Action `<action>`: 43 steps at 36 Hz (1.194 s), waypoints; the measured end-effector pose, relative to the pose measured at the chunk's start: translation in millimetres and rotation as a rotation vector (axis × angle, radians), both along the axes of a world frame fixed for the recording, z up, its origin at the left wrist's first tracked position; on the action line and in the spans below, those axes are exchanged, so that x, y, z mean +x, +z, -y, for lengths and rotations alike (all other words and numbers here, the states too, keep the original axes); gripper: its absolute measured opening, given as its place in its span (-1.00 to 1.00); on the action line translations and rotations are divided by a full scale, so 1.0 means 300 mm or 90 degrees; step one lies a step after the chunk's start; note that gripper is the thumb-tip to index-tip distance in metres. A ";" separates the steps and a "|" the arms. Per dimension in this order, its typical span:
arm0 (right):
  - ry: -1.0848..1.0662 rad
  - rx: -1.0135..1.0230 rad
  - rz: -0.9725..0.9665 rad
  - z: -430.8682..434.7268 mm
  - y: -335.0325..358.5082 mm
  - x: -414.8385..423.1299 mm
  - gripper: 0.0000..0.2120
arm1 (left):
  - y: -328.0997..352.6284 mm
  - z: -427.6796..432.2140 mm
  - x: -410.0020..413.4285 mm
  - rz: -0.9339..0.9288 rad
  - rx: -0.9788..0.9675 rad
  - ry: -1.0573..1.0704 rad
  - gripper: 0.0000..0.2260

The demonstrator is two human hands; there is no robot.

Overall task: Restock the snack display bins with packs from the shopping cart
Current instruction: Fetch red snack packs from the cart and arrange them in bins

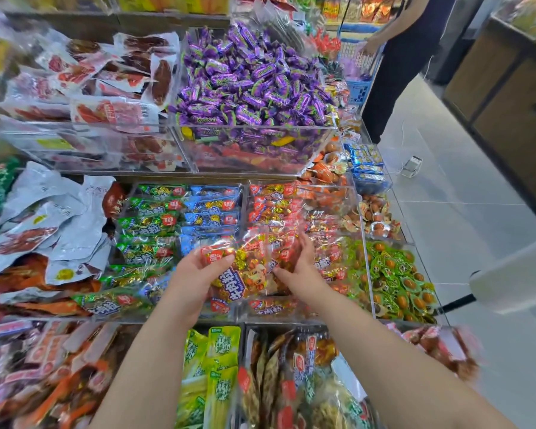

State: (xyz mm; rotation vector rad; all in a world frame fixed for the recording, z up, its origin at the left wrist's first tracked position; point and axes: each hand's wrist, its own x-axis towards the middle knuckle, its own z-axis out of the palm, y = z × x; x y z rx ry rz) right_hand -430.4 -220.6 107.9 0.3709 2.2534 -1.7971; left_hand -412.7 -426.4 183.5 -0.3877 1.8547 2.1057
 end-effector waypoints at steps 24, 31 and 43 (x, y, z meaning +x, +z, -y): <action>-0.022 -0.021 -0.014 -0.164 0.075 0.026 -0.64 | -0.081 -0.185 -0.098 -0.195 -0.563 -0.269 -0.82; 0.092 0.117 0.008 -0.146 0.036 0.080 -0.79 | -0.095 -0.193 -0.092 -0.220 -0.671 -0.362 -0.70; -0.145 -0.177 0.021 -0.155 0.046 0.089 -0.79 | -0.056 -0.141 -0.096 -0.062 -0.276 -0.229 -0.63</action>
